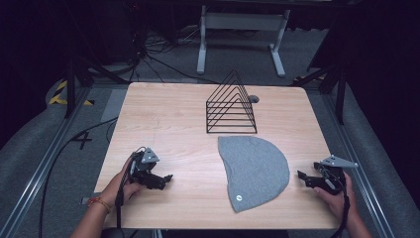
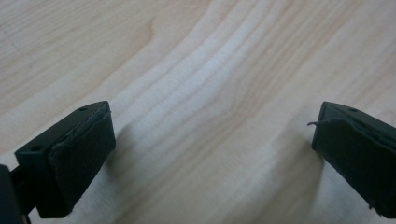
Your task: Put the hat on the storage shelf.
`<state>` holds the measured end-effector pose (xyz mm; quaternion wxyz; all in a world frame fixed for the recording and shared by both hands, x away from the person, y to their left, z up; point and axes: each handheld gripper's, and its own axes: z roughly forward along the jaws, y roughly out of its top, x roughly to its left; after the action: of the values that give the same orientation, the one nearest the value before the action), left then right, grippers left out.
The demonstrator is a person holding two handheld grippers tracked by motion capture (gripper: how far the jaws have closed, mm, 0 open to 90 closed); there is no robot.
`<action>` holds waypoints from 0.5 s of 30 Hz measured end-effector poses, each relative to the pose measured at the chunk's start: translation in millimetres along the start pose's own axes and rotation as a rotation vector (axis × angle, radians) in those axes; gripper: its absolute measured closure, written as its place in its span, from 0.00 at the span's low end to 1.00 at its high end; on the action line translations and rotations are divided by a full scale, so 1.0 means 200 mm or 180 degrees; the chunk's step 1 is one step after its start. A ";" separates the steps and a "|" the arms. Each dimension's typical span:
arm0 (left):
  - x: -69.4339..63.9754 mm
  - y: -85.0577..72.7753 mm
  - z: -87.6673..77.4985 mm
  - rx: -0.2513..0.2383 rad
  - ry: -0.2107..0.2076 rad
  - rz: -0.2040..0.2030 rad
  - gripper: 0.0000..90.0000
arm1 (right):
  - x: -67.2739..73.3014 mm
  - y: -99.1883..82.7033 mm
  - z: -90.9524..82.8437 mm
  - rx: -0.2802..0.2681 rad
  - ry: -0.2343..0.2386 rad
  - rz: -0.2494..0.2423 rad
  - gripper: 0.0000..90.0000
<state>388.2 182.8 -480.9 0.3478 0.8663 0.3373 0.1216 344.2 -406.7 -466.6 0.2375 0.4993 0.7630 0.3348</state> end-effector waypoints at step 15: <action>0.02 0.14 0.04 0.0048 -0.0481 0.0499 0.24 | 0.09 0.05 -0.05 -0.0058 0.0207 -0.0193 0.47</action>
<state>409.0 166.3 -467.7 0.3552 0.8993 0.2422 0.0802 336.4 -389.1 -452.7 0.2271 0.4626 0.7820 0.3504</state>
